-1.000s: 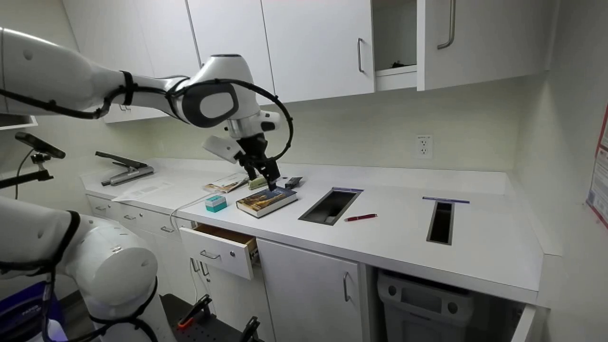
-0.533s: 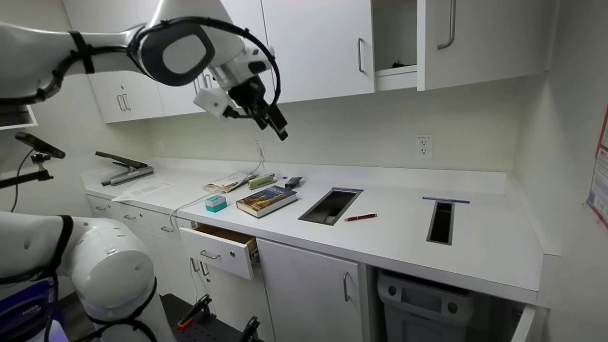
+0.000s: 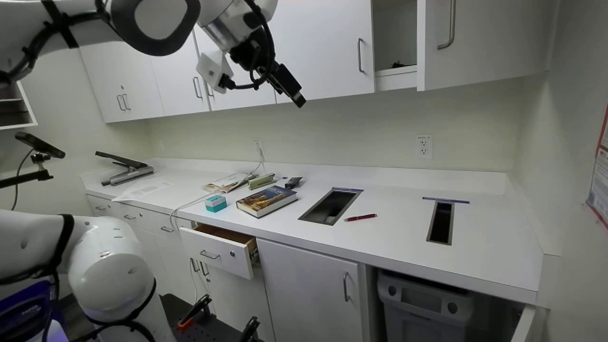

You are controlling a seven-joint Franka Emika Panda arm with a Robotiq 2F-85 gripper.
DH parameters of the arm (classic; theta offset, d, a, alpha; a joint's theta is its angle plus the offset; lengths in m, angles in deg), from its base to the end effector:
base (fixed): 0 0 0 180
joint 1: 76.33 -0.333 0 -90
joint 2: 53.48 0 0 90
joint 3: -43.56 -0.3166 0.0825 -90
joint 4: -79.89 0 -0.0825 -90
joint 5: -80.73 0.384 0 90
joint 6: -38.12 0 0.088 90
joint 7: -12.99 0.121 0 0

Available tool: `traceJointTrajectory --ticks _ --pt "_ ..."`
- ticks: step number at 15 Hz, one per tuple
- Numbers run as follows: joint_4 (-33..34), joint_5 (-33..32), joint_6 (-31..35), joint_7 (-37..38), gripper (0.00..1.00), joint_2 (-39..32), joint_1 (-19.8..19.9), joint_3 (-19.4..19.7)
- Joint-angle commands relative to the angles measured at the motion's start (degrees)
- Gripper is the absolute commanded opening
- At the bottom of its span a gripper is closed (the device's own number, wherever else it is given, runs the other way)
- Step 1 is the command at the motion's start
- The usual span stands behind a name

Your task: Close the door of the top kitchen cabinet

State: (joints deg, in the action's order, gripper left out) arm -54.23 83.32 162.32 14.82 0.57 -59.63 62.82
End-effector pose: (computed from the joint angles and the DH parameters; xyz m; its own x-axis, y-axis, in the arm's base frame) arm 0.2310 -0.2329 0.6864 0.5372 -0.5562 0.6341 -0.4622 -0.8230 -0.3303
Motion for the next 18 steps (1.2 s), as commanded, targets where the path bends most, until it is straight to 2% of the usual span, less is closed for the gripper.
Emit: traceJointTrajectory --ticks 1,2,4,13,16,17,18 --pt "-0.15 1.57 4.7 2.81 1.0 -1.06 0.96 -0.76" --pt "2.01 2.86 7.45 4.84 1.0 -3.66 0.91 -0.03" --pt "6.18 4.22 8.88 8.0 1.0 -7.71 1.32 1.75" --pt "25.18 15.64 4.19 17.43 1.0 -20.59 3.05 13.8" --pt "28.43 17.77 7.72 21.4 1.0 -24.12 5.22 15.82" --pt "25.01 17.2 6.71 17.29 1.0 -20.83 4.62 15.02" --pt "26.1 17.58 6.82 18.11 1.0 -21.8 5.15 15.5"
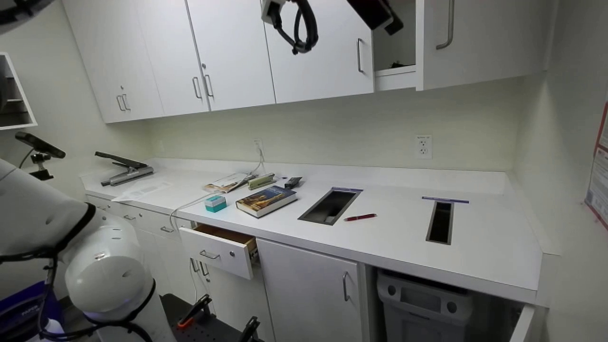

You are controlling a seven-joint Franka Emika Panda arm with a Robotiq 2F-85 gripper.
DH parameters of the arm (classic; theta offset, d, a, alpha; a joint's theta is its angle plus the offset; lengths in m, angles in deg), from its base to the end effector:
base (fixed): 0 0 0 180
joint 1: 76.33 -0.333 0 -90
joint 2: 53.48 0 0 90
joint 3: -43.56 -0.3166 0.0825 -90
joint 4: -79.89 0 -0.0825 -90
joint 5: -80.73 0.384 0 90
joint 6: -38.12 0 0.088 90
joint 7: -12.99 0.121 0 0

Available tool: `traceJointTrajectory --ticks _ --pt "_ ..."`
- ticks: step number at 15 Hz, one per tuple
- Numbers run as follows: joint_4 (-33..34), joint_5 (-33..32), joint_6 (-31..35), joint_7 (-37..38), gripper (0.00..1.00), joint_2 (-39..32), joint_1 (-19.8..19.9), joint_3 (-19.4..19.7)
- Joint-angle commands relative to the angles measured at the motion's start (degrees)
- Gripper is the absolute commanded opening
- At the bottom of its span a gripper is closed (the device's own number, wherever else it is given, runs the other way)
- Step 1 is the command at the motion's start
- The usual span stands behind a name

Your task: Close the door of the top kitchen cabinet

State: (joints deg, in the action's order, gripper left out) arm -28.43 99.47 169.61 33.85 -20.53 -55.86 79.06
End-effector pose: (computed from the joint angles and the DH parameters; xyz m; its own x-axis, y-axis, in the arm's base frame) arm 0.1692 -0.4273 0.7700 -0.1584 -0.9106 0.3818 -0.5717 -0.2307 -0.7873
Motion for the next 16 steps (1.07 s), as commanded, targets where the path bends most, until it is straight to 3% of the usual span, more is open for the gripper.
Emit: traceJointTrajectory --ticks 1,5,14,15,16 --pt "1.0 1.74 -0.46 -0.6 1.0 -1.38 1.68 -0.52" --pt "3.66 2.35 -2.32 0.82 1.0 -4.01 1.38 0.45" --pt "21.71 16.23 -19.14 -0.4 1.0 -17.65 -7.1 18.34" --pt "23.22 18.57 -21.83 -0.88 0.75 -19.0 -8.55 20.77" --pt "24.37 20.85 -24.47 -1.49 0.74 -20.21 -9.64 22.86"
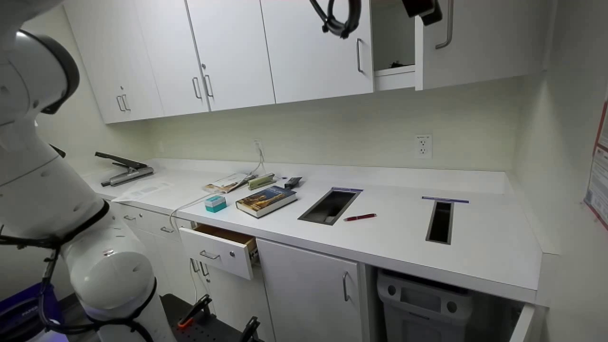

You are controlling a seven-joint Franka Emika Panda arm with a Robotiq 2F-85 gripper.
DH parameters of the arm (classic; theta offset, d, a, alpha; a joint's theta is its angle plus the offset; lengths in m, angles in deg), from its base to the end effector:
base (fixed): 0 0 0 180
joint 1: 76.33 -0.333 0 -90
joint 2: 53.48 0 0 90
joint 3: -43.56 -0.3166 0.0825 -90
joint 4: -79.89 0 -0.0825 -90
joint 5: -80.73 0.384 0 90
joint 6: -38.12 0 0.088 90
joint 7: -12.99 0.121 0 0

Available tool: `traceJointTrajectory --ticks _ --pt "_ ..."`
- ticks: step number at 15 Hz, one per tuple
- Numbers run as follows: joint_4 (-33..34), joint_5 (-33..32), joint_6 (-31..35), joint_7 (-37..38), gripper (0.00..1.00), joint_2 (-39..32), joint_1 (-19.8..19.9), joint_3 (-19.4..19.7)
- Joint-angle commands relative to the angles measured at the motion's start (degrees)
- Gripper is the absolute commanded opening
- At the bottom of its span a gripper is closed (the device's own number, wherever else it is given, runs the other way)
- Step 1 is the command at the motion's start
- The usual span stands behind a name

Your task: Close the door of the top kitchen cabinet

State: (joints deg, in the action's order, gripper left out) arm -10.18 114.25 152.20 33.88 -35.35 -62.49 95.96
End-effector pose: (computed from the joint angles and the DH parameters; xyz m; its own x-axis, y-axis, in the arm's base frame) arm 0.1572 -0.4994 0.7760 -0.1629 -0.9751 0.1507 -0.5421 -0.0391 -0.8394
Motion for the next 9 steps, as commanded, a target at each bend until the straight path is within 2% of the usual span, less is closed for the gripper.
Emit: traceJointTrajectory --ticks 1,2,3,6,9 --pt "7.29 8.01 -9.95 -1.94 0.65 -6.86 -3.85 7.95" --pt "8.47 9.85 -12.73 -1.99 0.58 -8.63 -4.47 9.94" --pt "9.54 10.96 -14.44 -1.59 0.49 -9.9 -6.78 13.0" --pt "11.52 14.84 -17.62 -1.87 0.27 -14.22 -9.28 18.39" --pt "11.82 18.71 -19.26 -3.34 0.03 -17.65 -10.58 21.37"
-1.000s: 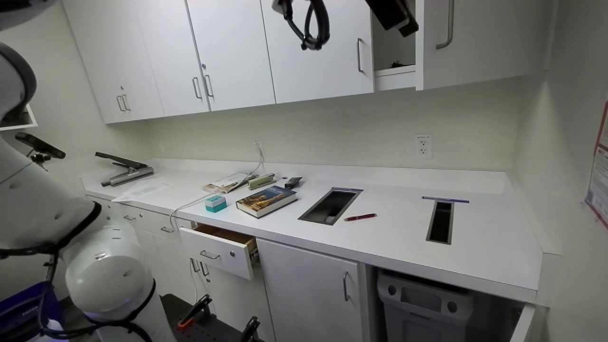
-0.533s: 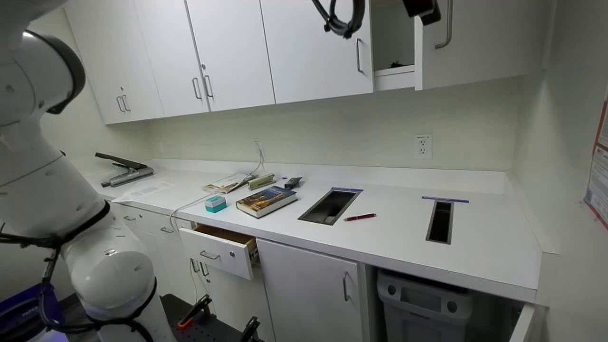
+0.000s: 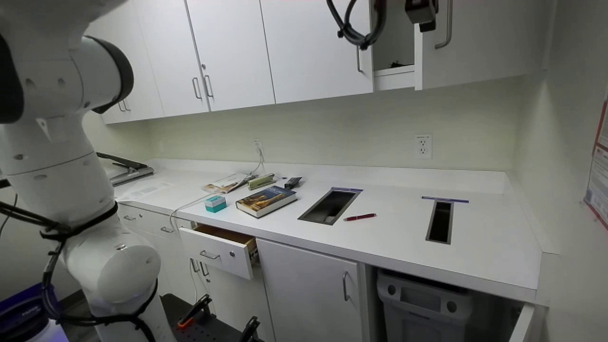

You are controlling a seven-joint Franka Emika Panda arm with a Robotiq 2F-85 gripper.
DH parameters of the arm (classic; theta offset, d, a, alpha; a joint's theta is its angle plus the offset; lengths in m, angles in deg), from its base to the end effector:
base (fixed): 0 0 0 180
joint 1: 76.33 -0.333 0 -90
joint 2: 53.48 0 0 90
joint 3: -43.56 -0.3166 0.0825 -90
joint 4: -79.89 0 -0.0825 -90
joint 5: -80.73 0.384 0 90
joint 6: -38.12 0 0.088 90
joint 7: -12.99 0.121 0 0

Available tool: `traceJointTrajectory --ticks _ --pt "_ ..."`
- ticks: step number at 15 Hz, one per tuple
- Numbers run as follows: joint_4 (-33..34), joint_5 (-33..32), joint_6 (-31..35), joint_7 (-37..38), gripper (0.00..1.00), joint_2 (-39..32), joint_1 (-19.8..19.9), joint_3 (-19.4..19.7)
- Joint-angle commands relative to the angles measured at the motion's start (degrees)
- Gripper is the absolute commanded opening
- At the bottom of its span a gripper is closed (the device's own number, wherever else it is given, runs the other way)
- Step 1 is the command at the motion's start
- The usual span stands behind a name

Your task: Close the door of the top kitchen cabinet

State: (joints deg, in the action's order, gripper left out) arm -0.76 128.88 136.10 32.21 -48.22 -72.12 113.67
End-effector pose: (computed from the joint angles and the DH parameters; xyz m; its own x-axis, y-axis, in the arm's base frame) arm 0.1908 -0.5168 0.7622 -0.0489 -0.9988 -0.0015 -0.5548 0.0284 -0.8315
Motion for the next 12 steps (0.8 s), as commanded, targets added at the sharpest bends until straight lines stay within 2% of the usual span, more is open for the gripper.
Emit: traceJointTrajectory --ticks 1,6,12 --pt "1.95 5.52 -3.49 -3.19 0.0 -5.5 -1.13 3.85" --pt "1.01 14.14 -3.19 -10.84 0.0 -9.26 0.68 2.86" --pt "1.66 23.4 -6.48 -14.85 0.0 -14.07 4.36 1.6"
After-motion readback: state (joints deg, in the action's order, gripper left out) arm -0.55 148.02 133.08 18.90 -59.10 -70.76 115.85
